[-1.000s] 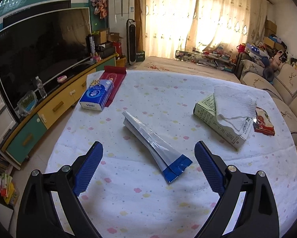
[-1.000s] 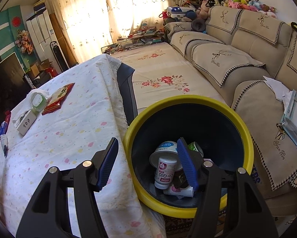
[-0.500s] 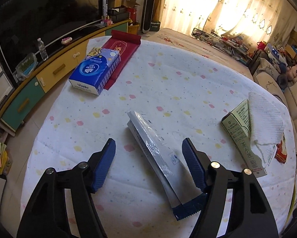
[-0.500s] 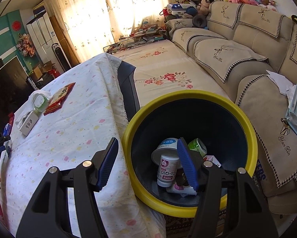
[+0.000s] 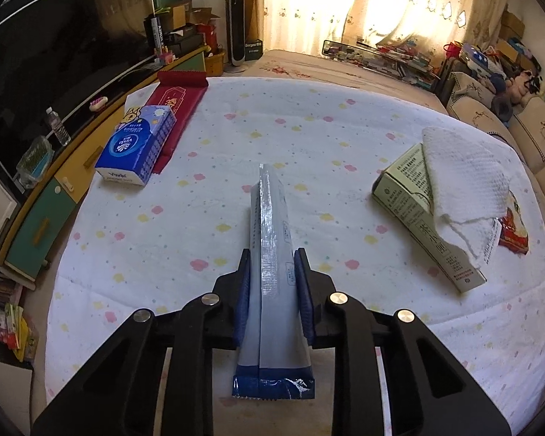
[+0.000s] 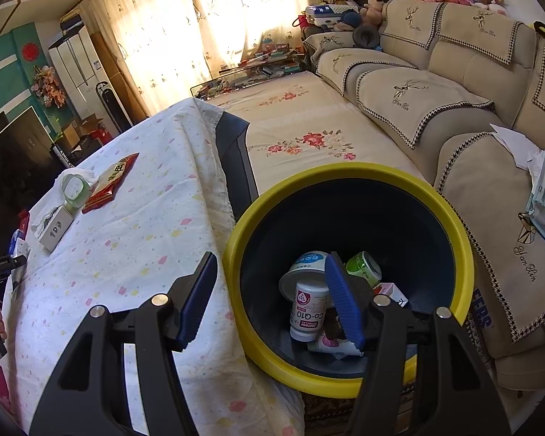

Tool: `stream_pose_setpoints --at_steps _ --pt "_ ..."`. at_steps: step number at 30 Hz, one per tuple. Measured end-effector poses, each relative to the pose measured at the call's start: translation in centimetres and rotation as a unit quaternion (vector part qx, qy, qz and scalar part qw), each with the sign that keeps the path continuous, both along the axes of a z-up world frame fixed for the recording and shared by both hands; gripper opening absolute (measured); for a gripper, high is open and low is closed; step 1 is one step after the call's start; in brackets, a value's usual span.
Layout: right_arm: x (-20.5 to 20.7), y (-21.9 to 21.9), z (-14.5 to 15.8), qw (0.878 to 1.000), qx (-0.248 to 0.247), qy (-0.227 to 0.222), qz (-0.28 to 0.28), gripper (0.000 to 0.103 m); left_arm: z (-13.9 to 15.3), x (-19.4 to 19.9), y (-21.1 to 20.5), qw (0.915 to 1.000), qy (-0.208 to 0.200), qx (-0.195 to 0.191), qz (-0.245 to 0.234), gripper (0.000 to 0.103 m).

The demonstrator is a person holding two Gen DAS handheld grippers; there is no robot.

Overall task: Collect trash
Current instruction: 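Grasp the white-and-blue toothpaste tube with the left gripper, then carry the tube over the bin and open the left gripper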

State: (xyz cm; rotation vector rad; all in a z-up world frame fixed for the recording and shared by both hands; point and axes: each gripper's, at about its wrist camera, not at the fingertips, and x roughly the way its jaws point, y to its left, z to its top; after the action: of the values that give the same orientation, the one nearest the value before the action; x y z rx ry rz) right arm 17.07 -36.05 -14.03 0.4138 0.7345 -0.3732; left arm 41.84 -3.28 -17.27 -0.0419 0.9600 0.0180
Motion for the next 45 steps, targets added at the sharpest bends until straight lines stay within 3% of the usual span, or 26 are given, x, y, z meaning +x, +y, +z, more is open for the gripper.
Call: stream_pose_setpoints --at_steps 8,14,17,24,34,38,43,45 --pt "-0.8 -0.8 0.5 1.0 0.0 -0.009 -0.01 0.058 2.9 -4.2 -3.3 0.9976 -0.026 -0.015 -0.062 0.023" --pt "-1.7 -1.6 0.7 1.0 0.003 -0.017 -0.018 0.059 5.9 -8.1 -9.4 0.9879 -0.051 -0.024 -0.145 0.023" --pt "-2.3 -2.2 0.9 1.0 0.005 -0.02 -0.023 0.058 7.0 -9.9 -13.5 0.9786 -0.057 -0.037 -0.194 0.023" --pt "-5.0 -5.0 1.2 0.998 0.003 -0.028 -0.053 0.059 8.3 -13.2 -24.3 0.9467 -0.052 -0.059 -0.312 0.023" --pt "-9.4 -8.9 0.5 0.994 0.011 -0.031 -0.1 0.059 7.5 -16.6 -38.4 0.9058 -0.03 -0.059 -0.418 0.024" --pt "-10.6 -10.0 0.5 0.993 0.015 -0.034 -0.113 0.059 6.1 -17.0 -42.8 0.8976 -0.017 -0.052 -0.438 0.024" --pt "-11.4 -11.2 0.2 0.992 0.02 -0.034 -0.123 0.059 3.6 -16.0 -46.4 0.8958 0.008 -0.05 -0.442 0.025" --pt "-11.4 -11.3 0.1 0.991 0.023 -0.033 -0.124 0.059 2.6 -15.5 -47.5 0.896 0.024 -0.056 -0.44 0.03"
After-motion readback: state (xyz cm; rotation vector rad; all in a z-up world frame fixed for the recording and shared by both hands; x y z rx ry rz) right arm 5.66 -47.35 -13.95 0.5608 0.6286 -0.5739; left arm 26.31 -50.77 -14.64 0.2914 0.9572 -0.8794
